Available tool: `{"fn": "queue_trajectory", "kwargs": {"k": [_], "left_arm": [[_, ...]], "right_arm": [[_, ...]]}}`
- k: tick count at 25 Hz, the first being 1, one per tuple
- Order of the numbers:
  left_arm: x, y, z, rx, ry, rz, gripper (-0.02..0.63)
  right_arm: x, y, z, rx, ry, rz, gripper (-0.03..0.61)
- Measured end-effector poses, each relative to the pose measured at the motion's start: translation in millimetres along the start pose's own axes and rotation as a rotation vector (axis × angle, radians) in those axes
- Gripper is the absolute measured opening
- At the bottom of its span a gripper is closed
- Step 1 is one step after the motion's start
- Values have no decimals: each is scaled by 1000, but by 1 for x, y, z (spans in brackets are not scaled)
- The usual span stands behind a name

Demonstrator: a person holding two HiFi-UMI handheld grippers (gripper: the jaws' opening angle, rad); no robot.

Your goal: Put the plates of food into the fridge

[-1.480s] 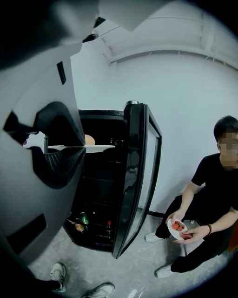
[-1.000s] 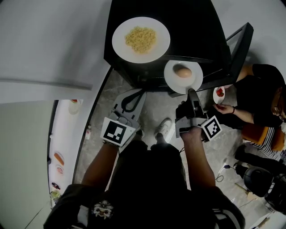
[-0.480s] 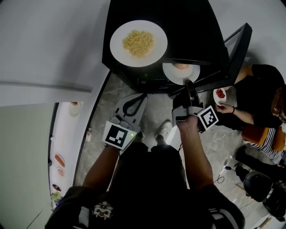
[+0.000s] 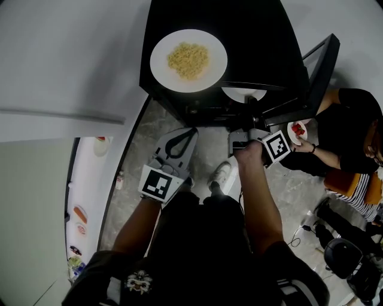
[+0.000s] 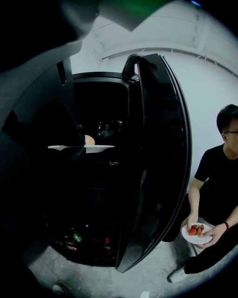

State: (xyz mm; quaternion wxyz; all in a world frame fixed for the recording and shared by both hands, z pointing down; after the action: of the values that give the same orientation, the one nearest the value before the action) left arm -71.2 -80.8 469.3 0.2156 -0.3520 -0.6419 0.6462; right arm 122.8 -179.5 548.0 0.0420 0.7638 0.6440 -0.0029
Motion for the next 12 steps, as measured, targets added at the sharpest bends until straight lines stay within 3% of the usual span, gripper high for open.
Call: {"fn": "queue_trajectory", "kwargs": {"k": [12], "left_arm": [[0, -1, 9, 9, 25, -5, 21]], "right_arm": [[-18, 8, -2, 9, -35, -36, 29]]}}
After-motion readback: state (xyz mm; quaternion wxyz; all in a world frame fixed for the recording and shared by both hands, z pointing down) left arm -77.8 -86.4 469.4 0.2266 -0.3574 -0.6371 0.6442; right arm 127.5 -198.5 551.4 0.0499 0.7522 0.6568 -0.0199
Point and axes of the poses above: the fingertips, and each gripper's own axes: x backward along the fingers, z to its left, y out of its top, the point moved 3 cm from there along x, backward along the fingers, and after that the axes turned 6 degrees about -x, right-handed, at the moved point
